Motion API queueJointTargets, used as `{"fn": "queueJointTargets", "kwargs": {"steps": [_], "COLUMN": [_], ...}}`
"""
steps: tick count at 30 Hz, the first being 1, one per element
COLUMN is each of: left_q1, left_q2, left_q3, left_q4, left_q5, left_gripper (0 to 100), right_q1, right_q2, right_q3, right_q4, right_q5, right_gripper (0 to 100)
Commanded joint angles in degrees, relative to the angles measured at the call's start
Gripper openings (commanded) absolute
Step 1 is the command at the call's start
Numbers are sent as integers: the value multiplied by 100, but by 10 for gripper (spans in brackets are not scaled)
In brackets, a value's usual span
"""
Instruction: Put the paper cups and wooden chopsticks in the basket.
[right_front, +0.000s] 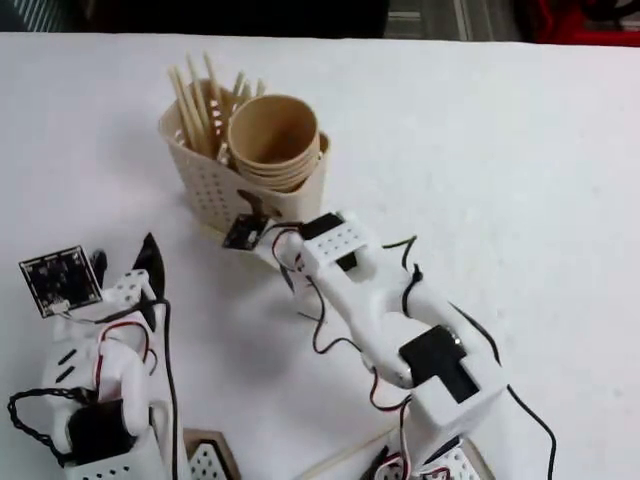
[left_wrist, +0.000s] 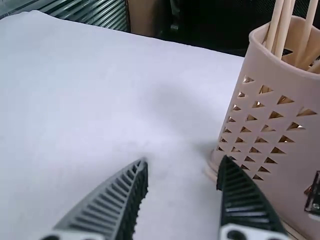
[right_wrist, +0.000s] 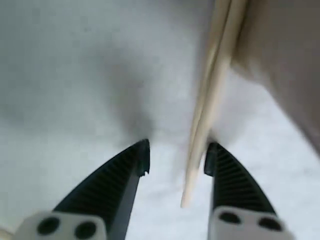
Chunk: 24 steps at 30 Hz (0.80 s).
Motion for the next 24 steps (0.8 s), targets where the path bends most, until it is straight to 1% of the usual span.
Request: {"fn": "queueJointTargets", "kwargs": {"steps": [1,3,5,7,15,21,24], "left_q1": [-40,-40,-40,-40,-40,-48,-48], "left_q2": [-40,-40,-40,-40,-40,-40,-40], "left_q3": [-35,-35,-35,-35,-35,-26,-26], "left_q4": [-193,-193,-193,-193,-193,-193,-193], "left_q5": [44,44,44,44,44,35,35], "left_gripper": [233,233,233,233,233,233,233], "right_q1": [-110,-154,-154,-154,-198,-356,-330], "right_q2": [180,242,233,215,-321,-1156,-1631], "right_q3": [-149,-141,-114,-114,-18,1108,1354], "right_q4": [-180,-180,-110,66,919,936,927], "right_q5": [35,35,35,35,35,897,967], "right_gripper": [86,9,30,15,19,19,19]}}
